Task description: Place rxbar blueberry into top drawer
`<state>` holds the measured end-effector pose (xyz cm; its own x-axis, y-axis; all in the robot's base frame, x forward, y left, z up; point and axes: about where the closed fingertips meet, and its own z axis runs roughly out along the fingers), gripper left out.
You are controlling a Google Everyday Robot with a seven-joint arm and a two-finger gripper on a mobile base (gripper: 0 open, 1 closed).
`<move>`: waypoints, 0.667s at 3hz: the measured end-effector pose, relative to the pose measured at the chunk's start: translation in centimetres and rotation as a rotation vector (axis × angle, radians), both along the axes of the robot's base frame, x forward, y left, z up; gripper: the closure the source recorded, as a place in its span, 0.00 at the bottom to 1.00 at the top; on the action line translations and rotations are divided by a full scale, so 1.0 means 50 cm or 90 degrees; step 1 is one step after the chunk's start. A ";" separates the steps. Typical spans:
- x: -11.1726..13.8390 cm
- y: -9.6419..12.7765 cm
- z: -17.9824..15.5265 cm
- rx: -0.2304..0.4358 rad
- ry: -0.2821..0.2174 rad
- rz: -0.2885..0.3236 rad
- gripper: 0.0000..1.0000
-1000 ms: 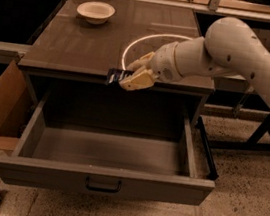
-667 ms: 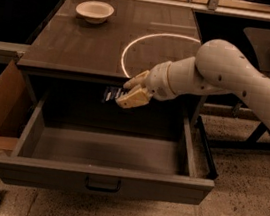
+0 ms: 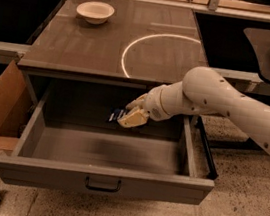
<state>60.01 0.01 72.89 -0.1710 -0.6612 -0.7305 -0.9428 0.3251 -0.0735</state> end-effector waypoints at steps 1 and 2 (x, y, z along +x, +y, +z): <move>0.019 -0.005 -0.051 -0.005 0.003 -0.014 1.00; 0.041 0.002 -0.140 0.006 0.003 -0.030 1.00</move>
Offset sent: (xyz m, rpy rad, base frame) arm 0.0266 -0.0034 -0.0808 -0.0035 0.0302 -0.0569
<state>62.05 0.12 65.87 -0.2058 -0.6457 -0.7354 -0.9265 0.3705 -0.0660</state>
